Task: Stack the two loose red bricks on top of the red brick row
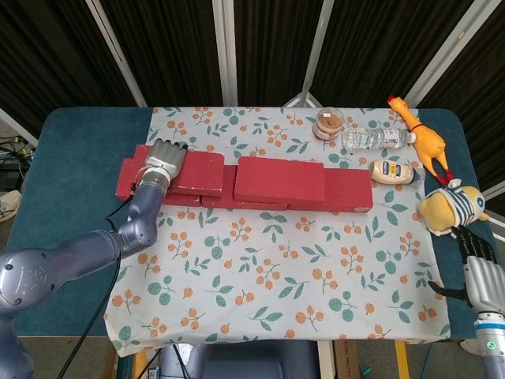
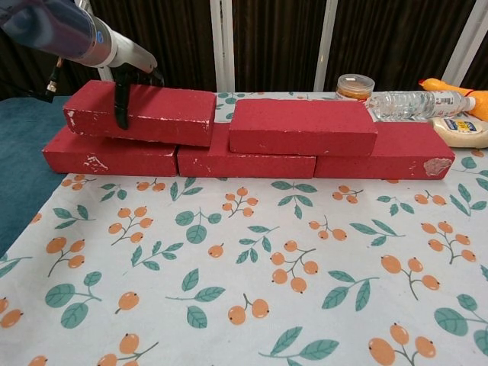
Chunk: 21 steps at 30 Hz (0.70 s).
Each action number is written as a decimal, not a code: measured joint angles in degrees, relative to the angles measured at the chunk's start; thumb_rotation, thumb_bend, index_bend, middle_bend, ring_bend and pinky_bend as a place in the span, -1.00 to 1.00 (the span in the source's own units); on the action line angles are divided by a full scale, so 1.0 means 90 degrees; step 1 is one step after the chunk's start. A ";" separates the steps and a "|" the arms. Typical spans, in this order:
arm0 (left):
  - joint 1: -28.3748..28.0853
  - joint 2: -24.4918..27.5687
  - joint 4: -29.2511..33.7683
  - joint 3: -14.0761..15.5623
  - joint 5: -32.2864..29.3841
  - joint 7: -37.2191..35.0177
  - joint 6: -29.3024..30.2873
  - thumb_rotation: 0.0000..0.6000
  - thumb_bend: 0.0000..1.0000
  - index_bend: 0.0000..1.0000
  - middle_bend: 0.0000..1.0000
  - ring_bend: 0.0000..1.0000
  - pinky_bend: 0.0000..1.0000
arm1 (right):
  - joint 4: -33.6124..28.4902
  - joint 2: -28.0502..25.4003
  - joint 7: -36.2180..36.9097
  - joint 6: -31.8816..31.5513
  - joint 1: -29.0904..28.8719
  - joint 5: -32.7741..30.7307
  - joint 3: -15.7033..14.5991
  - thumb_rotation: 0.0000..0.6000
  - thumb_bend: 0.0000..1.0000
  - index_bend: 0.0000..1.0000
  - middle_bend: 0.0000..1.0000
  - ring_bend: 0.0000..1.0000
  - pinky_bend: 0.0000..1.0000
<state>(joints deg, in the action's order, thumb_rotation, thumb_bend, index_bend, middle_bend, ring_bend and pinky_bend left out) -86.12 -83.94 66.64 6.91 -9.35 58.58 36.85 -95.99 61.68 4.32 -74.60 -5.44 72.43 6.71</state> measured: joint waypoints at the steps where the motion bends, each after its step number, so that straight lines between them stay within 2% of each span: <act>1: -0.0013 -0.0022 -0.0008 -0.0005 -0.0012 0.0026 0.0005 1.00 -0.99 -0.49 -0.44 -0.68 -0.60 | -0.0001 -0.0002 0.0006 -0.0001 0.0001 0.0002 -0.0001 1.00 -0.72 -1.00 -0.98 -1.00 -1.00; 11: -0.0083 -0.0201 -0.0053 -0.0047 -0.0289 0.0334 0.0266 1.00 -0.99 -0.50 -0.44 -0.68 -0.60 | 0.0009 -0.0019 0.0061 0.0003 0.0000 0.0016 -0.0009 1.00 -0.72 -1.00 -0.98 -1.00 -1.00; 21: -0.0052 -0.0318 -0.0165 -0.0296 -0.0250 0.0474 0.0267 1.00 -0.99 -0.50 -0.45 -0.68 -0.60 | 0.0013 -0.0020 0.0063 -0.0003 -0.0002 -0.0020 0.0003 1.00 -0.72 -1.00 -0.98 -1.00 -1.00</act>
<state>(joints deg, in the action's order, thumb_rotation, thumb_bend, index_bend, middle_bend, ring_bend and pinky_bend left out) -86.58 -86.80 65.15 4.24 -11.59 62.84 39.25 -95.88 61.51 4.89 -74.63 -5.46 72.25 6.74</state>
